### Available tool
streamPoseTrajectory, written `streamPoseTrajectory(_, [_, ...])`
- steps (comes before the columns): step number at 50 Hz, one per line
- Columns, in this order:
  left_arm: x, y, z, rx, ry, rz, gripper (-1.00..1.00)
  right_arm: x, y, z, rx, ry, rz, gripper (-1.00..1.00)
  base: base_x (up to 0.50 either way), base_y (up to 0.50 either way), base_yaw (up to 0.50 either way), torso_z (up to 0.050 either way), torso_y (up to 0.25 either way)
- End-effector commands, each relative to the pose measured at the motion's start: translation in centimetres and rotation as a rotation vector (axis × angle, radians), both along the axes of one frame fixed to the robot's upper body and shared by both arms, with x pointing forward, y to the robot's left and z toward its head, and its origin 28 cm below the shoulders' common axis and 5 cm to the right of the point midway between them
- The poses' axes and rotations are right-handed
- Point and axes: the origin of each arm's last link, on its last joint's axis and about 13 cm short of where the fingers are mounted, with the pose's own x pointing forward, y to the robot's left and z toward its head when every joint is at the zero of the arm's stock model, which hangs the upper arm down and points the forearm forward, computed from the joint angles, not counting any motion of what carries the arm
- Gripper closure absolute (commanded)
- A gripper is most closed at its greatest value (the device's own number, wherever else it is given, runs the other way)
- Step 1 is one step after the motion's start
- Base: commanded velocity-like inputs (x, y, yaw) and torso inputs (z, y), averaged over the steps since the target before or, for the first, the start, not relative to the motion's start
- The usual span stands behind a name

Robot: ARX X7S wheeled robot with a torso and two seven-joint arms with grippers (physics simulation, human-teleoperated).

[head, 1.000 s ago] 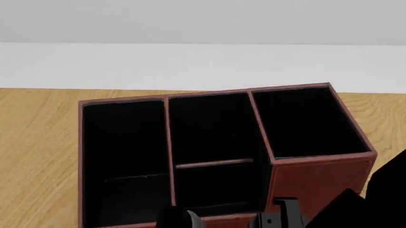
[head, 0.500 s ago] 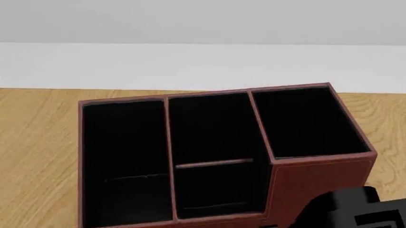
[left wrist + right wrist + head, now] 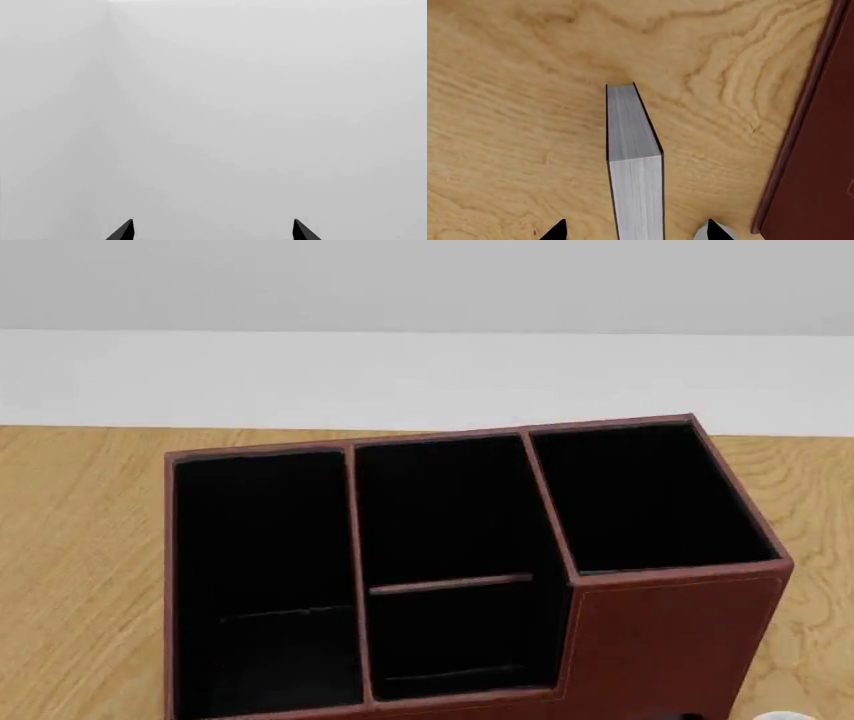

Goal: Pick up the book and place it in the front compartment of the caddy.

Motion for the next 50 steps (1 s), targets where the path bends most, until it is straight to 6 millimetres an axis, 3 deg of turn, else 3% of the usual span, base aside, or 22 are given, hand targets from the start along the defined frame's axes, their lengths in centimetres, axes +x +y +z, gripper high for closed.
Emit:
streamPoseTrajectory(1, [0.0, 0.0, 0.0, 0.003, 0.005, 0.002, -1.00, 0.0, -0.3, -2.0, -0.022, 0.037, -0.003, -1.00, 0.00, 0.00, 0.00, 0.000, 0.000])
streamPoseTrajectory(47, [0.0, 0.0, -0.2, 0.010, 0.023, 0.010, -1.00, 1.4, -1.9, -7.2, -0.127, 0.065, -0.052, -1.00, 0.00, 0.00, 0.00, 0.000, 0.000])
streamPoseTrajectory(48, [0.0, 0.1, -0.2, 0.010, 0.023, 0.011, -1.00, 1.4, -2.0, -7.2, -0.121, 0.061, -0.059, 1.00, 0.00, 0.00, 0.00, 0.000, 0.000])
streamPoseTrajectory(50, [0.0, 0.1, -0.2, 0.010, 0.022, 0.011, -1.00, 1.3, -2.0, -7.1, -0.120, 0.064, -0.058, 1.00, 0.00, 0.00, 0.00, 0.000, 0.000])
